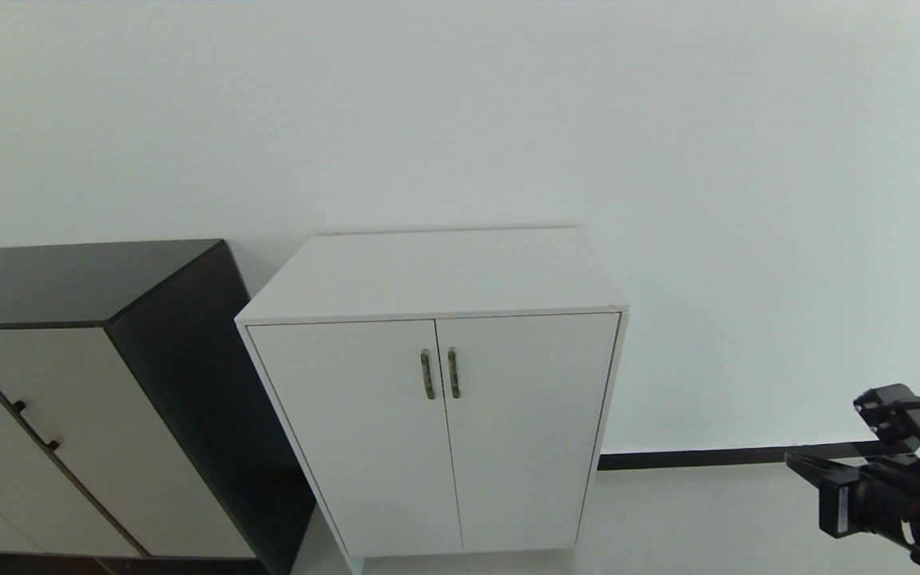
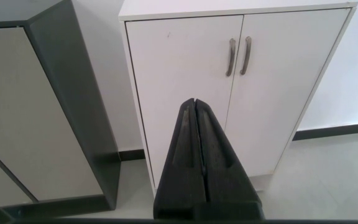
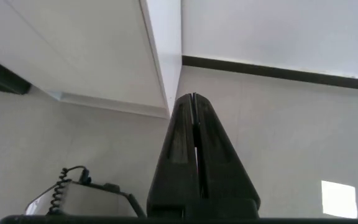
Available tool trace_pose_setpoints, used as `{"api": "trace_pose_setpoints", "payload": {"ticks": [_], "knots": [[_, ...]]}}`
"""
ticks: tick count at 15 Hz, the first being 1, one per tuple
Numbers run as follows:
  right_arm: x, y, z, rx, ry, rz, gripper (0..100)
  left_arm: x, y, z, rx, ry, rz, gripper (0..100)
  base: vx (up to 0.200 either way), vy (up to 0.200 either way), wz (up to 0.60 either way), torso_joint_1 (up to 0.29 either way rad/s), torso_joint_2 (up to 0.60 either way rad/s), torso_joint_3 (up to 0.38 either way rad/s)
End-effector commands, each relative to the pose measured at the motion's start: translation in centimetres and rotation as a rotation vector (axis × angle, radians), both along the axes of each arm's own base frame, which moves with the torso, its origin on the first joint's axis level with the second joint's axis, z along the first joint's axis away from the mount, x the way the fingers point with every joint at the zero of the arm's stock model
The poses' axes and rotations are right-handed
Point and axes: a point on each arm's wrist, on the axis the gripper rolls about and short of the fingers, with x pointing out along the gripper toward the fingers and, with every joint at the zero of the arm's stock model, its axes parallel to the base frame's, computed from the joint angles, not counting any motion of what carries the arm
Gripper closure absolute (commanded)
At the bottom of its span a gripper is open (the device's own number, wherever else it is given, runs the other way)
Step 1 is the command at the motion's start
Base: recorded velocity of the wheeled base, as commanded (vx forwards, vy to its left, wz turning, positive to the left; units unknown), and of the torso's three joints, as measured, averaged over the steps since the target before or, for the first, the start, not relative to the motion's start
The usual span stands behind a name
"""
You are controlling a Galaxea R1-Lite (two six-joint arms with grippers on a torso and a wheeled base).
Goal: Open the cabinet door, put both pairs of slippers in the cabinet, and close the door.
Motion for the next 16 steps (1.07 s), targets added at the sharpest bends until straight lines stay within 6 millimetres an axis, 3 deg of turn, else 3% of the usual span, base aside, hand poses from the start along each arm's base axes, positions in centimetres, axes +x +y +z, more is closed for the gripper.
{"api": "trace_pose_setpoints", "payload": {"ticks": [1, 6, 9, 10, 11, 12, 14, 16], "knots": [[-2.4, -0.6, 0.2, 0.011, -0.019, -0.012, 100, 0.0, 0.0, 0.0, 0.0, 0.001, 0.0, 100, 0.0, 0.0, 0.0, 0.0, 0.0, 0.0], [-7.5, -1.5, 1.5, 0.071, -0.012, -0.035, 100, 0.0, 0.0, 0.0, 0.002, 0.001, 0.0, 100, 0.0, 0.0, 0.0, 0.0, 0.0, 0.0], [-12.1, -1.7, 1.4, 0.068, -0.029, -0.032, 100, 0.0, 0.0, 0.0, 0.002, 0.001, 0.0, 100, 0.0, 0.0, 0.0, 0.0, 0.0, 0.0], [-12.3, -1.7, 1.4, 0.068, -0.033, -0.032, 100, 0.0, 0.0, 0.0, 0.002, 0.0, 0.0, 100, 0.0, 0.0, 0.0, 0.0, 0.0, 0.0], [-14.8, -1.8, 0.6, 0.069, -0.045, -0.029, 100, 0.0, 0.0, 0.0, 0.002, 0.0, 0.0, 100, 0.0, 0.0, 0.0, 0.0, 0.0, 0.0], [-16.1, -1.8, 0.2, 0.072, -0.073, -0.025, 100, 0.0, 0.0, 0.0, 0.002, 0.001, 0.0, 100, 0.0, 0.0, 0.0, 0.0, 0.0, 0.0], [-18.0, -1.9, -0.7, 0.076, -0.12, -0.024, 100, 0.0, 0.0, 0.0, 0.003, 0.001, 0.0, 100, 0.0, 0.0, 0.0, 0.0, 0.0, 0.0], [-18.6, -1.9, -0.6, 0.075, -0.173, -0.018, 100, 0.0, 0.0, 0.0, 0.003, 0.0, 0.0, 100, 0.0, 0.0, 0.0, 0.0, 0.0, 0.0]]}}
